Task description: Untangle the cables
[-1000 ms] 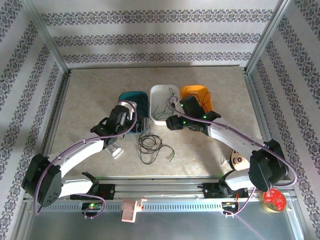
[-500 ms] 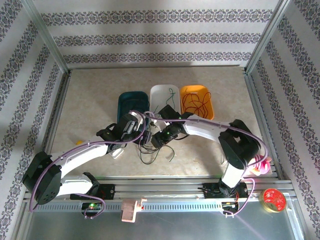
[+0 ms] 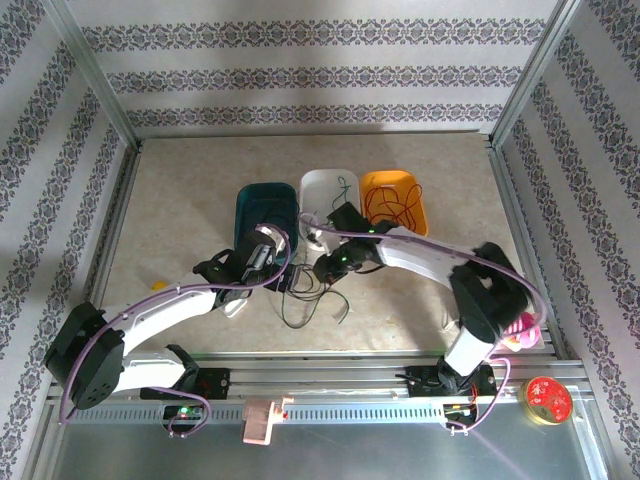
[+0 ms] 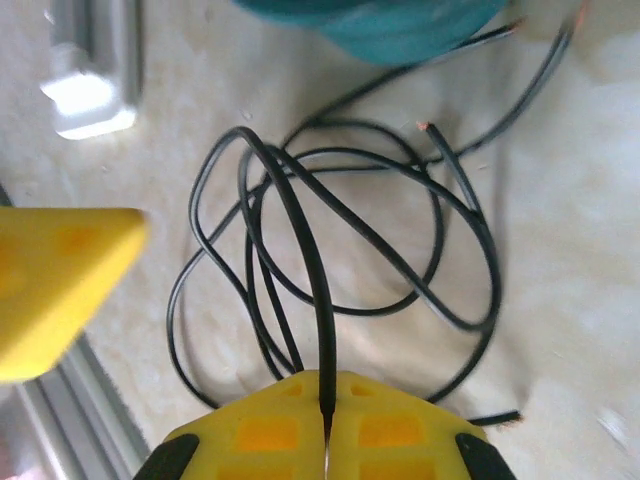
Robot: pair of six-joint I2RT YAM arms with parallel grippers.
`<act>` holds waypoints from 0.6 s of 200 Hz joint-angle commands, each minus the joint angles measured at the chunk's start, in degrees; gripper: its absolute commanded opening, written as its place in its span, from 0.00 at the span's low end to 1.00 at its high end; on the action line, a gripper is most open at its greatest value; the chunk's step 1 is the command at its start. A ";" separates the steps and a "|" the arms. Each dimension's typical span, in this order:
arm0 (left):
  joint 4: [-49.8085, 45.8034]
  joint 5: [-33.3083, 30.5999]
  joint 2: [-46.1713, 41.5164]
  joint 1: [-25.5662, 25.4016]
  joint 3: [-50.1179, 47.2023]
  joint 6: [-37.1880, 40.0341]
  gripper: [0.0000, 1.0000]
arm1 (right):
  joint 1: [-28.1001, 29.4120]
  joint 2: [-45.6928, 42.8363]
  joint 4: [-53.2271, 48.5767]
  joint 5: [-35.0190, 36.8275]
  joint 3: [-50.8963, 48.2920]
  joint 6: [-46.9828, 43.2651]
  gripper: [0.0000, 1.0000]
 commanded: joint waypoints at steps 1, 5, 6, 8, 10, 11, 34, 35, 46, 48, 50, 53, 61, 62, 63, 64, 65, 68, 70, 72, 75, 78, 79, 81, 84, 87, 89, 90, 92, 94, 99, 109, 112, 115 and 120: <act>3.01 4.50 1.42 -0.32 -0.60 0.94 0.91 | -3.11 -8.91 -0.70 -2.11 -1.66 0.81 0.00; 3.38 4.66 1.82 -0.32 -0.62 0.94 0.91 | -3.77 -10.33 -0.79 -2.37 -1.96 1.17 0.00; 3.47 4.68 1.89 -0.32 -0.61 0.89 0.91 | -3.94 -10.72 -0.75 -2.50 -1.97 1.27 0.00; 3.69 4.83 2.09 -0.32 -0.66 0.88 0.91 | -4.23 -11.52 -0.76 -2.70 -2.06 1.50 0.00; 3.90 4.94 2.27 -0.32 -0.68 0.88 0.91 | -4.52 -12.08 -0.79 -2.95 -2.17 1.64 0.00; 3.99 5.00 2.33 -0.32 -0.68 0.91 0.91 | -4.71 -12.52 -0.75 -3.10 -2.21 1.72 0.00; 5.95 5.61 4.14 -0.41 -0.68 0.94 0.90 | -8.40 -20.24 0.24 -7.70 -2.44 3.82 0.00; 6.07 5.64 4.19 -0.41 -0.64 0.94 0.90 | -8.55 -20.51 0.29 -7.84 -2.39 3.87 0.00; 6.93 6.09 5.01 -0.46 -0.60 0.81 0.90 | -9.95 -23.28 0.75 -9.50 -1.86 4.87 0.00; 7.04 6.22 5.11 -0.42 -0.60 0.77 0.90 | -10.21 -23.72 0.84 -9.77 -1.75 5.06 0.00; 7.19 6.32 5.20 -0.42 -0.57 0.77 0.90 | -10.43 -24.11 0.97 -10.04 -1.57 5.23 0.00; 7.45 6.49 5.34 -0.41 -0.58 0.70 0.90 | -10.82 -24.65 1.08 -10.42 -1.31 5.53 0.00; 8.11 6.88 5.76 -0.46 -0.66 0.59 0.90 | -11.71 -25.91 1.22 -11.25 -0.58 6.20 0.00; 8.21 6.93 5.79 -0.43 -0.67 0.59 0.90 | -11.82 -26.07 1.22 -11.38 -0.44 6.20 0.00; 8.30 6.96 5.85 -0.42 -0.68 0.59 0.90 | -11.93 -26.20 1.22 -11.48 -0.33 6.25 0.00; 8.34 7.02 5.92 -0.46 -0.68 0.54 0.89 | -12.02 -26.30 1.22 -11.58 -0.19 6.31 0.00; 8.45 7.05 5.96 -0.44 -0.68 0.52 0.89 | -12.11 -26.45 1.22 -11.67 -0.07 6.35 0.00; 8.76 7.15 6.08 -0.46 -0.75 0.44 0.89 | -12.42 -26.80 1.22 -11.94 0.27 6.49 0.00; 8.94 7.23 6.14 -0.45 -0.77 0.42 0.89 | -12.63 -27.06 1.22 -12.07 0.43 6.58 0.00; 9.06 7.32 6.27 -0.44 -0.84 0.35 0.89 | -12.75 -27.28 1.22 -12.22 0.69 6.69 0.00; 9.34 7.46 6.44 -0.49 -0.88 0.33 0.89 | -13.01 -27.65 1.22 -12.28 0.98 6.85 0.00; 9.50 7.58 6.53 -0.49 -0.94 0.25 0.89 | -13.22 -27.95 1.22 -12.29 1.35 6.96 0.00; 9.60 7.64 6.57 -0.49 -0.94 0.24 0.89 | -13.32 -28.10 1.22 -12.34 1.44 6.98 0.00; 9.77 7.73 6.66 -0.50 -0.95 0.24 0.89 | -13.47 -28.33 1.29 -12.41 1.60 7.10 0.00; 9.92 7.79 6.74 -0.51 -0.99 0.17 0.89 | -13.72 -28.66 1.39 -12.61 1.94 7.34 0.00; 10.21 7.78 6.90 -0.50 -1.03 0.08 0.88 | -14.03 -28.95 1.66 -13.21 2.16 7.56 0.00; 10.32 7.85 6.90 -0.50 -1.08 0.02 0.88 | -14.18 -29.15 1.90 -13.58 2.22 7.82 0.00; 10.36 7.86 6.89 -0.50 -1.10 0.00 0.88 | -14.29 -29.28 2.05 -13.77 2.32 7.98 0.00; 10.44 7.91 6.94 -0.50 -1.16 -0.09 0.88 | -14.48 -29.48 2.31 -14.16 2.37 8.16 0.00; 10.53 7.99 6.95 -0.50 -1.20 -0.15 0.87 | -14.66 -29.60 2.51 -14.45 2.54 8.43 0.00; 10.74 8.12 7.05 -0.50 -1.25 -0.27 0.87 | -15.04 -29.95 2.63 -14.81 3.09 8.92 0.00; 11.06 8.22 7.05 -0.59 -1.36 -0.42 0.87 | -15.44 -30.70 2.84 -14.51 3.94 9.35 0.00; 11.10 8.15 7.01 -0.61 -1.45 -0.46 0.86 | -15.45 -30.88 2.95 -14.31 4.22 9.43 0.00; 11.13 8.02 6.90 -0.71 -1.54 -0.54 0.87 | -15.45 -31.09 3.12 -14.08 4.44 9.50 0.00; 11.31 7.77 6.61 -0.68 -1.76 -0.71 0.86 | -15.46 -31.35 3.43 -13.61 4.79 9.52 0.00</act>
